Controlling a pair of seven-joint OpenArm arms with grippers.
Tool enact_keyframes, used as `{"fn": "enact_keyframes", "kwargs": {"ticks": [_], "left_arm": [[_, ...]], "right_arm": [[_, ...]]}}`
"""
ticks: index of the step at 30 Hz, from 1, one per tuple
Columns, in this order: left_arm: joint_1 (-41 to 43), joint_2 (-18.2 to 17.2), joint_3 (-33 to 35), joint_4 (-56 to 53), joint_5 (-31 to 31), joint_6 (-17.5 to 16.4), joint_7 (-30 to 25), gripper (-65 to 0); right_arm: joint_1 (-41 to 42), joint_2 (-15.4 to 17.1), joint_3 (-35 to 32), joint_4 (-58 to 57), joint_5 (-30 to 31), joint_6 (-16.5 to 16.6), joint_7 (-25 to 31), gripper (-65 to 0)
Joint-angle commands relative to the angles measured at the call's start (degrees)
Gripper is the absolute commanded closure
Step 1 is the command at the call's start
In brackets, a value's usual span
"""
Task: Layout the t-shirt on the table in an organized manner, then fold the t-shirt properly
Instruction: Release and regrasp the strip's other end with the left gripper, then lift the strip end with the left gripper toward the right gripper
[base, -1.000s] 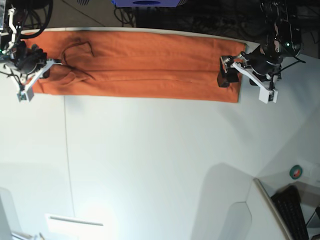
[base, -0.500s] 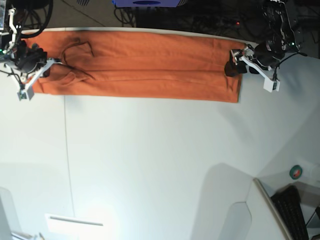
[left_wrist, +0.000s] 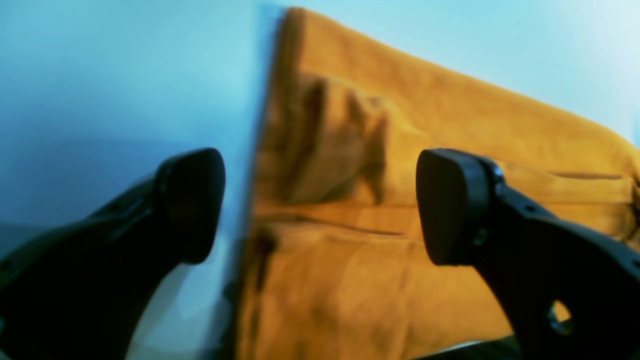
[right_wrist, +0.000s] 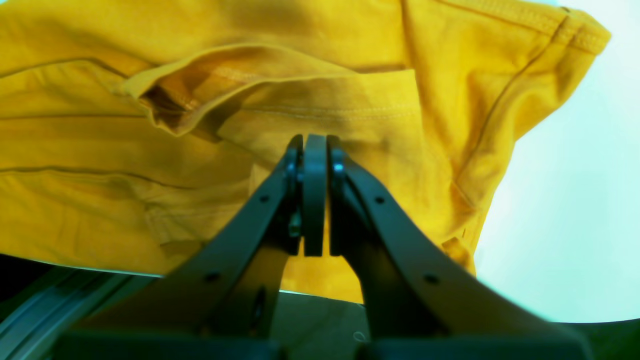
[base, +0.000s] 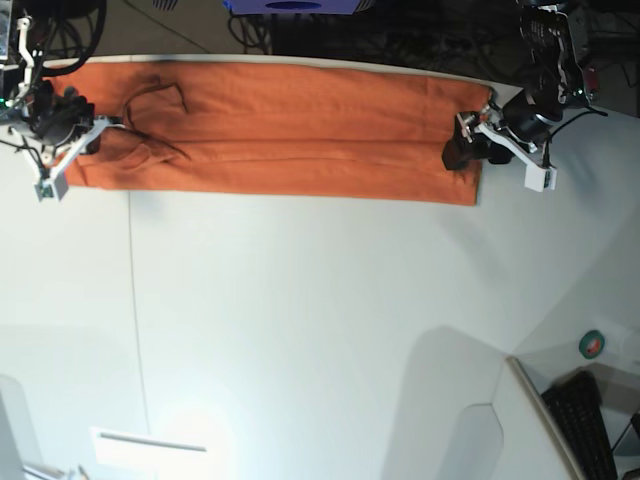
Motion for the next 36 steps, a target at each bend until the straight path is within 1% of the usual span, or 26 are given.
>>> {"fn": "enact_keyframes", "kwargs": {"ticks": [1,5,7,10,12,14,16,21,22,26,29,30,33,36], "left_arm": [[1.00,0.07,0.58,-0.29,1.72,0.47,3.84,-53.8],[1.18,0.07,0.23,-0.37,1.72,0.47,3.84,-34.9],[1.18,-0.02,0.14,-0.64,1.72,0.47,3.84,-27.0],[0.65,-0.11,0.06,-3.98,1.72,0.47,3.66,-19.7],[-1.11,-0.11,0.06,-6.70,1.72,0.47,3.05,-15.0],[-2.08,-0.20,0.06,-9.96,1.72,0.47,1.29,-8.6],[-2.78,-0.20,0.06,-11.45,1.72,0.47,-0.38,0.0],[-3.31,-0.29,-0.12,-11.10,1.72,0.47,-0.91,0.0],[-3.31,-0.90,-0.91,-10.48,1.80,0.47,-0.91,0.0],[-2.69,-1.43,-6.63,-5.03,1.98,0.74,-0.91,0.0],[-1.11,-1.96,-7.51,1.12,1.98,0.91,-0.82,0.0],[-0.32,-2.22,-7.51,3.58,1.98,1.44,-0.65,0.0],[2.85,-1.96,-7.15,11.76,1.98,5.40,-0.65,0.0],[6.19,-1.96,-3.20,18.70,1.98,8.12,-0.65,0.0]], "right_arm": [[0.11,0.69,0.25,0.82,0.19,0.30,0.83,0.0],[0.20,0.69,0.25,0.82,0.19,0.30,0.83,0.0],[0.28,0.69,0.25,0.82,0.19,0.30,0.83,0.0],[0.37,0.69,0.25,0.82,0.19,0.30,0.83,0.0],[0.37,0.69,0.25,0.82,0.19,0.30,0.83,0.0],[0.37,0.69,0.25,0.82,0.19,0.30,0.83,0.0],[0.37,0.69,0.25,0.82,0.19,0.30,0.83,0.0],[0.37,0.78,0.25,0.82,0.19,0.30,0.83,0.0],[0.37,0.78,0.25,0.82,0.19,0.30,0.83,0.0],[0.37,0.78,0.25,0.82,0.19,0.30,0.83,0.0],[0.46,0.78,0.25,0.82,0.19,0.30,0.83,0.0],[0.46,0.78,0.25,0.82,0.19,0.30,0.83,0.0],[0.46,0.78,0.25,0.82,0.19,0.30,0.83,0.0],[0.46,0.78,0.25,0.82,0.19,0.30,0.83,0.0]]}}
